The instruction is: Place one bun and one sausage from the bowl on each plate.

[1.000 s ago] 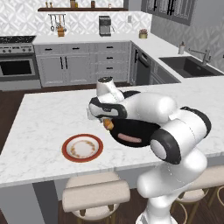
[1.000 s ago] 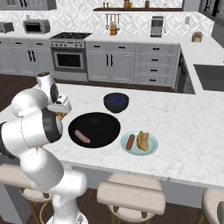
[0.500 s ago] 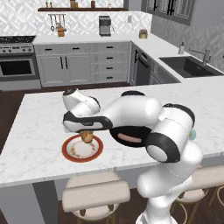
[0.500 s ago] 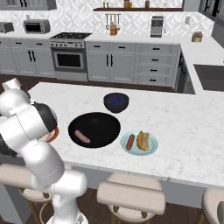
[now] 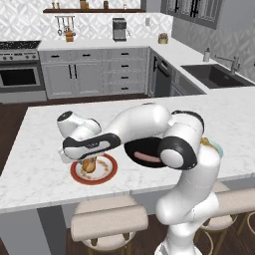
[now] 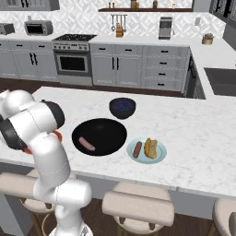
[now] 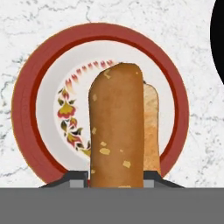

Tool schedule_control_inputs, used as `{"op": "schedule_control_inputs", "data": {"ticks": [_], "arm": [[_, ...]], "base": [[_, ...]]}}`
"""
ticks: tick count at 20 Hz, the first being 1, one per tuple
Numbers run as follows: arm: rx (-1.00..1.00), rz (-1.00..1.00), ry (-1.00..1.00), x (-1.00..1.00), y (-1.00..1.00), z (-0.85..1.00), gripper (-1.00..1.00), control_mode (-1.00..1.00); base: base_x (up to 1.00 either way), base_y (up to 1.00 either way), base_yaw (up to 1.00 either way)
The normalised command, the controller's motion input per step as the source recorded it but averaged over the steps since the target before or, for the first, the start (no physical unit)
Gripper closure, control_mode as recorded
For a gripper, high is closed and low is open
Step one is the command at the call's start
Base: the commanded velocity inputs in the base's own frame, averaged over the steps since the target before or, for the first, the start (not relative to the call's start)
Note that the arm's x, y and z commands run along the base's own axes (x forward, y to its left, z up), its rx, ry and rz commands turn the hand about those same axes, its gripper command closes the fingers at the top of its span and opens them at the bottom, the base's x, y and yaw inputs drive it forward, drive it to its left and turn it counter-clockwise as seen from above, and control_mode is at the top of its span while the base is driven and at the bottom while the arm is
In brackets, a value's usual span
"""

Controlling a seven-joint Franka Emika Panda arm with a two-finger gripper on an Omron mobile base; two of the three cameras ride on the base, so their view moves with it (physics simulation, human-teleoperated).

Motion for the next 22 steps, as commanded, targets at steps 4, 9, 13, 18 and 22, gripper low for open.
{"op": "schedule_control_inputs", "data": {"ticks": [4,9,13,18,22], "arm": [[0.0,0.0,0.0,0.04,-0.02,-0.3,1.0,-1.0],[0.0,0.0,-0.07,0.02,0.0,-0.25,1.0,-1.0],[0.0,0.0,-0.02,0.0,0.0,-0.17,1.0,-1.0],[0.0,0.0,-0.06,0.02,0.0,-0.05,-1.0,-1.0],[0.0,0.0,-0.05,0.05,-0.01,0.0,-1.0,-1.0]], "base": [[0.0,0.0,0.0],[0.0,0.0,0.0],[0.0,0.0,0.0],[0.0,0.0,0.0],[0.0,0.0,0.0]]}}
